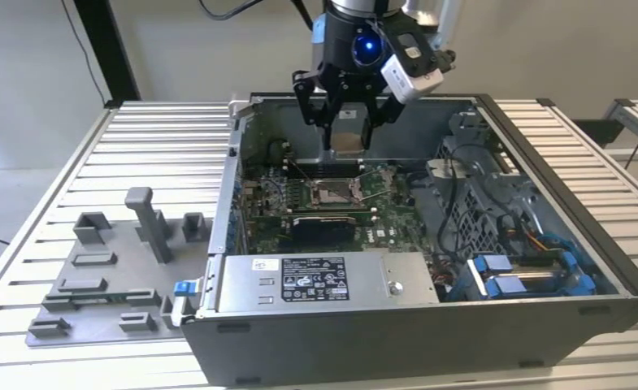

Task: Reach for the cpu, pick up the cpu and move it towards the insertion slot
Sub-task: 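Pick up the cpu and move it towards the insertion slot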

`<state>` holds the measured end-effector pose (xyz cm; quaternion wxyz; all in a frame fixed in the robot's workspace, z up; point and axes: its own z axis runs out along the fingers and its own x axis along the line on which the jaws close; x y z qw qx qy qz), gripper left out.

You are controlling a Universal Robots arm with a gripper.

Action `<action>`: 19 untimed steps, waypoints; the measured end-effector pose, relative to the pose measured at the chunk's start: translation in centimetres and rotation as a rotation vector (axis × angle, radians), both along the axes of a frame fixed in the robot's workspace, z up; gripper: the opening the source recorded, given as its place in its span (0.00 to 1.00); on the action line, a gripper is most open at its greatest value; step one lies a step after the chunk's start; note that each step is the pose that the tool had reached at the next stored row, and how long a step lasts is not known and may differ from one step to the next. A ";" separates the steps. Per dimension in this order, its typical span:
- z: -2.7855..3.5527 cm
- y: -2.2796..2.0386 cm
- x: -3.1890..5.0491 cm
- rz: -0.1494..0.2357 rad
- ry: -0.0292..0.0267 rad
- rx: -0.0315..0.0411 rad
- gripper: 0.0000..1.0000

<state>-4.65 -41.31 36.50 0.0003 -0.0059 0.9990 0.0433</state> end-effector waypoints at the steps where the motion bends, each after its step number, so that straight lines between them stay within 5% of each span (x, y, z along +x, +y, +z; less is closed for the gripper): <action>1: -0.02 0.11 0.00 0.000 0.0001 -0.0001 0.00; 19: -0.49 1.78 0.00 0.000 0.0001 -0.0002 0.00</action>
